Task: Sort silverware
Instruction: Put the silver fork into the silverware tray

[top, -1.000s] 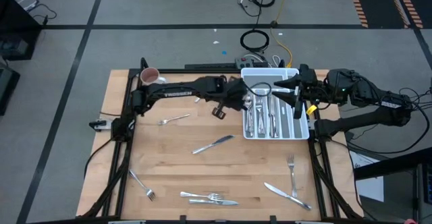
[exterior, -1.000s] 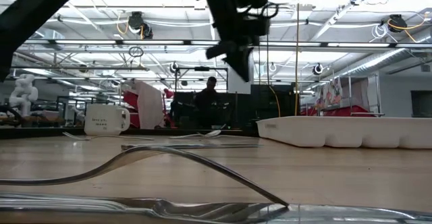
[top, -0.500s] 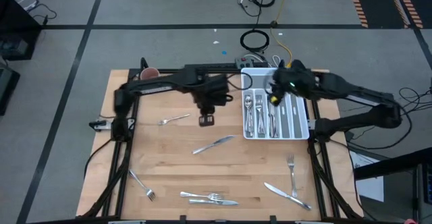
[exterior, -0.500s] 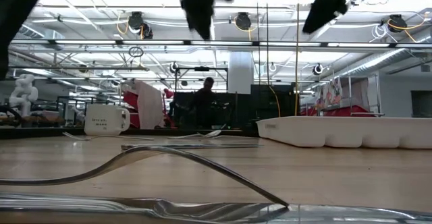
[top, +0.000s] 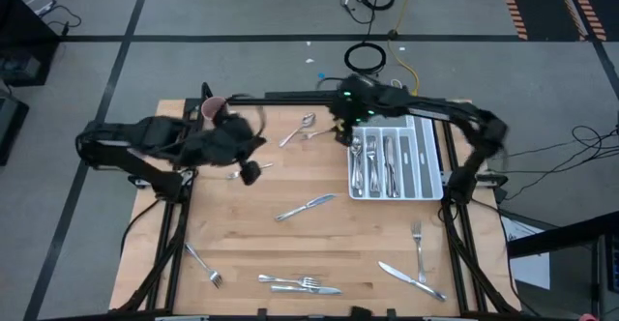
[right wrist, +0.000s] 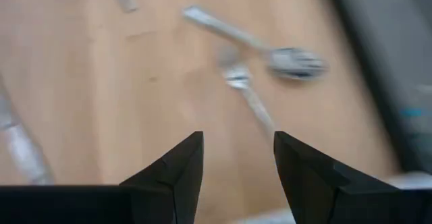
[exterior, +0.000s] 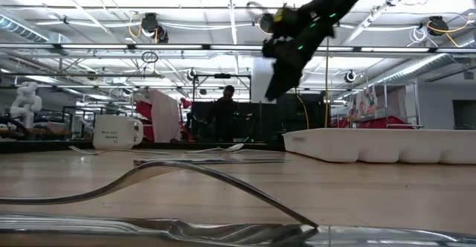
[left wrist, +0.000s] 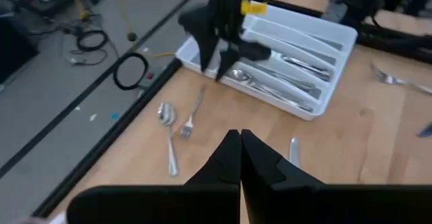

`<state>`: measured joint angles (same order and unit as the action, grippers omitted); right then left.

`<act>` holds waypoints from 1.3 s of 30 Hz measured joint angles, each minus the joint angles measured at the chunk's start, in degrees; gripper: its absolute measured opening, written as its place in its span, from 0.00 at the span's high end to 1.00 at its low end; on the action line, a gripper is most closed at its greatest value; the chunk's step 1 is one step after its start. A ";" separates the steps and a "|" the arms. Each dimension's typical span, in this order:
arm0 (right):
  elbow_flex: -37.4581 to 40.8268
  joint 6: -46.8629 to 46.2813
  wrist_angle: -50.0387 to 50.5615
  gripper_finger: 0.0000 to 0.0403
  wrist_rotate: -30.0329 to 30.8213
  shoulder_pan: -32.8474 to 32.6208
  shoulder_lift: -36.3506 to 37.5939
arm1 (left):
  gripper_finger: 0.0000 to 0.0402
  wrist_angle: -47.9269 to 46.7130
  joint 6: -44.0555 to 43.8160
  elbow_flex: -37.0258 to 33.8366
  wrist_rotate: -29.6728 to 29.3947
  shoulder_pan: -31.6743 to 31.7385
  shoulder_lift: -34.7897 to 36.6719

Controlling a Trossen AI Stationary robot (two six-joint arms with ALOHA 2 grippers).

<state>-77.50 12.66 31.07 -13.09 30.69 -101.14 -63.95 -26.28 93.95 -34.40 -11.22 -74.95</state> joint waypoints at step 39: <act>-42.99 27.46 32.33 0.65 5.69 3.56 -40.46 | 1.00 -4.89 -22.96 -18.36 -10.72 -12.92 3.64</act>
<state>-120.49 40.12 63.41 -7.40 34.25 -141.61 -68.84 -49.24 75.59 -45.12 -24.14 -71.31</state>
